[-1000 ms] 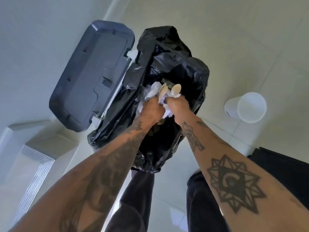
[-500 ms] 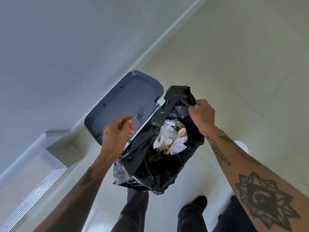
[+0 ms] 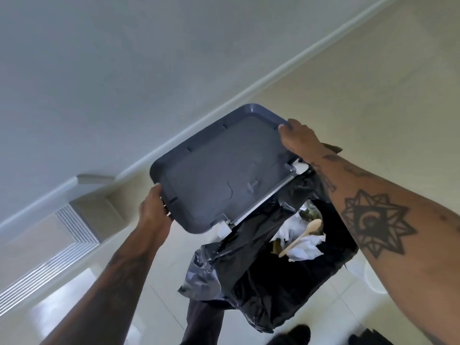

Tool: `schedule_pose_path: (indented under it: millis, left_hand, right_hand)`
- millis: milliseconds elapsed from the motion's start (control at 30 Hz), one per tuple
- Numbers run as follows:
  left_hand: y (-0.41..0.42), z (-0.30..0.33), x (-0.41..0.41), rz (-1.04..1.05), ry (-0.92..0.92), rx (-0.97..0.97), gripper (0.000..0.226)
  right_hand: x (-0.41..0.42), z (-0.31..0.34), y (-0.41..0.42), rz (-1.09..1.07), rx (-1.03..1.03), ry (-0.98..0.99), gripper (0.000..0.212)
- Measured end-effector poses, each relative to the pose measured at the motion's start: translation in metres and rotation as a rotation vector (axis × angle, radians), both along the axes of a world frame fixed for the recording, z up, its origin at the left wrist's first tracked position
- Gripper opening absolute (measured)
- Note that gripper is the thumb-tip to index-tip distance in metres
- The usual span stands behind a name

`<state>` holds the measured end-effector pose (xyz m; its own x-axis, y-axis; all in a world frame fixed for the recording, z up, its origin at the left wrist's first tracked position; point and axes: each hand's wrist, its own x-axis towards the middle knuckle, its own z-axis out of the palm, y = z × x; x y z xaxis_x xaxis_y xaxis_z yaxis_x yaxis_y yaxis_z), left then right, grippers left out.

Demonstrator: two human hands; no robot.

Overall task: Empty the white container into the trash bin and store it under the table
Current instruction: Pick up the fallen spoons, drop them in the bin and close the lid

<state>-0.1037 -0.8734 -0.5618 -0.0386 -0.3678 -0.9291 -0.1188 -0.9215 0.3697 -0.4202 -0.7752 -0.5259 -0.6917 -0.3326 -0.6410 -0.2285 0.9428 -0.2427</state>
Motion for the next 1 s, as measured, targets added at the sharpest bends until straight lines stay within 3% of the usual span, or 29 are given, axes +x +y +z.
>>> schedule_pose_path:
  millis: [100, 200, 333, 467, 533, 600, 700, 767, 800, 867, 1000]
  left_hand:
    - [0.000, 0.028, -0.003, 0.075, 0.025, -0.066, 0.041]
    - [-0.001, 0.078, 0.003, 0.142, 0.091, -0.122, 0.037]
    - [0.022, 0.151, 0.017, 0.174, 0.067, -0.201, 0.050]
    - [0.074, 0.198, 0.035, 0.151, -0.011, -0.165, 0.059]
    - [0.109, 0.216, 0.036, 0.128, -0.024, -0.149, 0.060]
    - [0.146, 0.226, 0.035, 0.129, -0.052, -0.139, 0.044]
    - [0.193, 0.222, 0.028, 0.060, 0.003, 0.047, 0.061]
    - [0.227, 0.205, 0.032, 0.093, 0.006, 0.136, 0.043]
    - [0.244, 0.195, 0.030, 0.037, -0.061, 0.062, 0.028]
    - [0.267, 0.179, 0.023, 0.010, -0.185, 0.034, 0.013]
    - [0.292, 0.136, 0.002, -0.216, -0.315, 0.070, 0.032]
  right_hand:
    - [-0.003, 0.011, -0.002, -0.004, -0.048, 0.095, 0.056]
    - [-0.013, 0.042, -0.007, -0.176, -0.181, 0.046, 0.074]
    - [-0.025, 0.094, 0.017, -0.449, -0.358, -0.254, 0.084]
    - [-0.054, 0.146, 0.067, -0.464, -0.344, -0.586, 0.088]
    - [-0.068, 0.170, 0.089, -0.469, -0.331, -0.689, 0.073]
    - [-0.078, 0.183, 0.108, -0.482, -0.302, -0.709, 0.047]
    - [-0.086, 0.175, 0.136, -0.327, -0.098, -0.638, 0.031]
    - [-0.083, 0.159, 0.157, -0.158, 0.057, -0.614, 0.037]
    - [-0.080, 0.148, 0.169, -0.095, 0.097, -0.595, 0.038]
    - [-0.071, 0.119, 0.194, -0.048, 0.109, -0.555, 0.042]
    - [-0.045, 0.064, 0.239, 0.054, 0.079, -0.526, 0.066]
